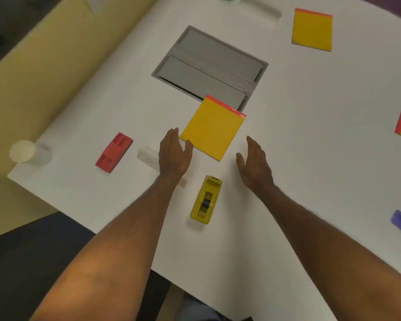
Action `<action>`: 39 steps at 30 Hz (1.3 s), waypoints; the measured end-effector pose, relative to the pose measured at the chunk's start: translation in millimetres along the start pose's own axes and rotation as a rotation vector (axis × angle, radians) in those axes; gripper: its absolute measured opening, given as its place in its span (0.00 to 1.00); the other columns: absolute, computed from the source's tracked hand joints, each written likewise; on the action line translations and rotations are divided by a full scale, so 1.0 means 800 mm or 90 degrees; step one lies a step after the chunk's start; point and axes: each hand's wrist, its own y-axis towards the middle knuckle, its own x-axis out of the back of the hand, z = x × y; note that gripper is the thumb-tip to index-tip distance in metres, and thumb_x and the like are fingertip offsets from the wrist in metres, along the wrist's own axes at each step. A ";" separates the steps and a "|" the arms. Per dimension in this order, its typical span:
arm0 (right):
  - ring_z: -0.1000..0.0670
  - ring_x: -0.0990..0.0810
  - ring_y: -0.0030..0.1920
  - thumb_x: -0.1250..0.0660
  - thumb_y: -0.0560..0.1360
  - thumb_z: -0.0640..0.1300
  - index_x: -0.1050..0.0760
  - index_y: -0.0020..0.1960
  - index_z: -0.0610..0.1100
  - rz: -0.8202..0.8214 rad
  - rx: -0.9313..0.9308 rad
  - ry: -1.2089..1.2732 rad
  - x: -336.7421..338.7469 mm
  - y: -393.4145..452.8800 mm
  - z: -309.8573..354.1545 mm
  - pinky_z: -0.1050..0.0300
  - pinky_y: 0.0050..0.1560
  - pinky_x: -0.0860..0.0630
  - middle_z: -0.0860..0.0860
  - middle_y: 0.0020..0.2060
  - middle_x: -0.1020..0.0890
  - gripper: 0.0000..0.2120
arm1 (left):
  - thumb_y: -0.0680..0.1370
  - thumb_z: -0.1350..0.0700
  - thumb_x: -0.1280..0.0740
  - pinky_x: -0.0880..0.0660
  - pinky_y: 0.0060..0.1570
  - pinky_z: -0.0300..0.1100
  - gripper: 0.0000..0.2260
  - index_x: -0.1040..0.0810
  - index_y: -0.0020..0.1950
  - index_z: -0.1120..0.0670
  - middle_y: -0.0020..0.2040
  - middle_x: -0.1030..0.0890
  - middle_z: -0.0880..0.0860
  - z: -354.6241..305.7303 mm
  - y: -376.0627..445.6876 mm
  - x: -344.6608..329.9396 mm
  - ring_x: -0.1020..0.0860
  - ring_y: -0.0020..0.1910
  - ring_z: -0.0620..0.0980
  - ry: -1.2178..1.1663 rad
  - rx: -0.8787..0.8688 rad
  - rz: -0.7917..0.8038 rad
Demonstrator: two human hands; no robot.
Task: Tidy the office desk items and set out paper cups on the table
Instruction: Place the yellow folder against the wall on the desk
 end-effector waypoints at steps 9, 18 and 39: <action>0.41 0.41 0.80 0.40 0.84 0.53 0.50 0.82 0.40 0.083 -0.152 0.084 -0.027 0.093 0.027 0.46 0.78 0.43 0.42 0.81 0.41 0.34 | 0.82 0.47 0.39 0.36 0.73 0.56 0.28 0.39 0.80 0.57 0.78 0.35 0.57 0.011 0.100 -0.027 0.38 0.76 0.60 -0.025 0.093 0.146; 0.46 0.28 0.53 0.34 0.79 0.45 0.30 0.61 0.43 -0.004 -0.386 0.248 -0.060 0.160 0.023 0.52 0.51 0.27 0.46 0.56 0.29 0.12 | 0.81 0.47 0.37 0.30 0.63 0.55 0.25 0.32 0.75 0.56 0.71 0.30 0.58 0.018 0.146 -0.058 0.34 0.70 0.60 0.066 0.067 0.121; 0.48 0.20 0.52 0.37 0.80 0.38 0.23 0.58 0.44 -0.023 -0.627 0.722 -0.053 0.176 0.035 0.48 0.59 0.20 0.46 0.50 0.19 0.09 | 0.79 0.55 0.36 0.27 0.61 0.54 0.16 0.23 0.66 0.49 0.65 0.25 0.52 -0.005 0.168 -0.070 0.29 0.63 0.55 -0.210 0.343 0.038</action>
